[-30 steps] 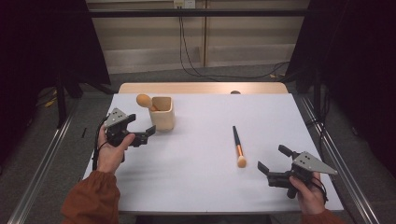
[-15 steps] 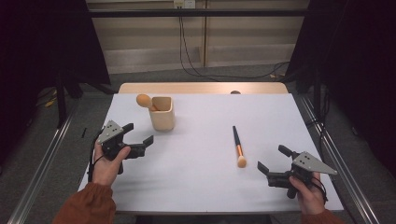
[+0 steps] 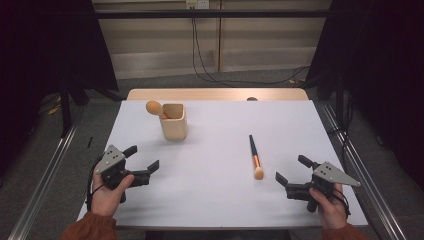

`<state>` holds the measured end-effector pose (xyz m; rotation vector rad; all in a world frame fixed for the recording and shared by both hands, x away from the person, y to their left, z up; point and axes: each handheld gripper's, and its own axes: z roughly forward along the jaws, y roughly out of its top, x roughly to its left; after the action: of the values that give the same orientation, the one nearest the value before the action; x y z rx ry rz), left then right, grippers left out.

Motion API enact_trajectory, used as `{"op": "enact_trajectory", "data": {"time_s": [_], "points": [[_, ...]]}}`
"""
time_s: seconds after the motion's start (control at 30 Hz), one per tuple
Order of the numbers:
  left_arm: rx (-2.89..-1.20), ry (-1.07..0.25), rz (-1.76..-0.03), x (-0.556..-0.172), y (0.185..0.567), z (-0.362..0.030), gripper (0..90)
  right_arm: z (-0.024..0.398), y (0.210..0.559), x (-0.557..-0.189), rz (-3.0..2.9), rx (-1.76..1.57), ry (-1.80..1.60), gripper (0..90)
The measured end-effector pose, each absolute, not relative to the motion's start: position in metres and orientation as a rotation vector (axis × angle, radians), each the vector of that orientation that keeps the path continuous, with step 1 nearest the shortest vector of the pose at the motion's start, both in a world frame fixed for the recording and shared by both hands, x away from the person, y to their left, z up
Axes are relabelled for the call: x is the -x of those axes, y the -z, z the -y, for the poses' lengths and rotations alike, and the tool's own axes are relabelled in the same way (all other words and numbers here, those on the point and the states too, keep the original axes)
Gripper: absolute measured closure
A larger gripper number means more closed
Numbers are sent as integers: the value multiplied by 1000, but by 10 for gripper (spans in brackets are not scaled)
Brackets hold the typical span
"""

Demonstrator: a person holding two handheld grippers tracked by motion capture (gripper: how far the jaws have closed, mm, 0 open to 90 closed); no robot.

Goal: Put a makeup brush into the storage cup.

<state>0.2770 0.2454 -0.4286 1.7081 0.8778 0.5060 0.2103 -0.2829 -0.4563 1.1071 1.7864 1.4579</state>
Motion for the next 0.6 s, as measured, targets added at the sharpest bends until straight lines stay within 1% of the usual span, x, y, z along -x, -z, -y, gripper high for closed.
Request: {"op": "enact_trajectory", "data": {"time_s": [0.27, 0.43, 0.6], "points": [[-1660, -503, -870, -261, 428, -250, 48, 285, 456, -209, -1779, -1110, -1458, 0], [-1694, -510, -856, -252, 431, -248, 44, 286, 456, -208, -1778, -1115, -1458, 0], [-1673, -524, -873, -250, 433, -250, 44, 285, 456, -207, -1781, -1116, -1462, 0]]}}
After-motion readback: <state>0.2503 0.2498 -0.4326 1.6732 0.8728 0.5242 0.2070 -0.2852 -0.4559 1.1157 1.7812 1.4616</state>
